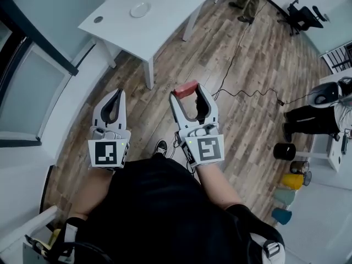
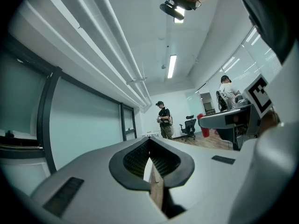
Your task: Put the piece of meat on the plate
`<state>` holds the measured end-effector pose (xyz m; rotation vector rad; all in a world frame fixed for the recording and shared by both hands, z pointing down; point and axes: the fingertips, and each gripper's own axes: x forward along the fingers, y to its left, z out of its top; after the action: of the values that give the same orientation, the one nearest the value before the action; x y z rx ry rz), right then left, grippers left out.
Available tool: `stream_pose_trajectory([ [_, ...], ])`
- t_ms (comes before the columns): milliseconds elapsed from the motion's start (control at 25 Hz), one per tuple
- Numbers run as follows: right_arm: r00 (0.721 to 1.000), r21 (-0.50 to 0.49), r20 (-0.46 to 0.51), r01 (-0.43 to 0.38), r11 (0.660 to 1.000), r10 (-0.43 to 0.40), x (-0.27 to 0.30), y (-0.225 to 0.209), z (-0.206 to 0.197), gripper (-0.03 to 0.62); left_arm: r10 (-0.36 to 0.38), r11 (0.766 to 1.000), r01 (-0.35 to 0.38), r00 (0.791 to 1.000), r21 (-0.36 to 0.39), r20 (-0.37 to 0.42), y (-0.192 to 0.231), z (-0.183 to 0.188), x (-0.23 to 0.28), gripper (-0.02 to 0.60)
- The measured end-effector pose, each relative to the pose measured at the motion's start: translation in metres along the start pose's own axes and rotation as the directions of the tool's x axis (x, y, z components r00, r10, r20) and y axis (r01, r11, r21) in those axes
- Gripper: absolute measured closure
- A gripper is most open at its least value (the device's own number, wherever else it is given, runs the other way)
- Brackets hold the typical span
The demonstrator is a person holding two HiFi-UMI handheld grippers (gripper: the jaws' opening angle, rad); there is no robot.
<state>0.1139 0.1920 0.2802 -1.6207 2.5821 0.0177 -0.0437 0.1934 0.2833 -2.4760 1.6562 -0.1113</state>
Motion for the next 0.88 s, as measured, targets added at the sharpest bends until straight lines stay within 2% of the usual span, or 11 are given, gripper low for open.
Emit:
stream_pose_trajectory([
  [400, 0.998, 0.012, -0.01, -0.061, 0.998, 0.061, 0.036, -0.018, -0.001, 0.309, 0.047, 0.999, -0.046, 0.999, 0.007, -0.024, 0.006, 0.0, 0.035, 0.578],
  [880, 0.997, 0.004, -0.065, -0.043, 0.999, 0.043, 0.11, -0.025, -0.022, 0.309, 0.015, 0.999, -0.016, 0.999, -0.036, -0.032, 0.05, -0.03, 0.101, 0.578],
])
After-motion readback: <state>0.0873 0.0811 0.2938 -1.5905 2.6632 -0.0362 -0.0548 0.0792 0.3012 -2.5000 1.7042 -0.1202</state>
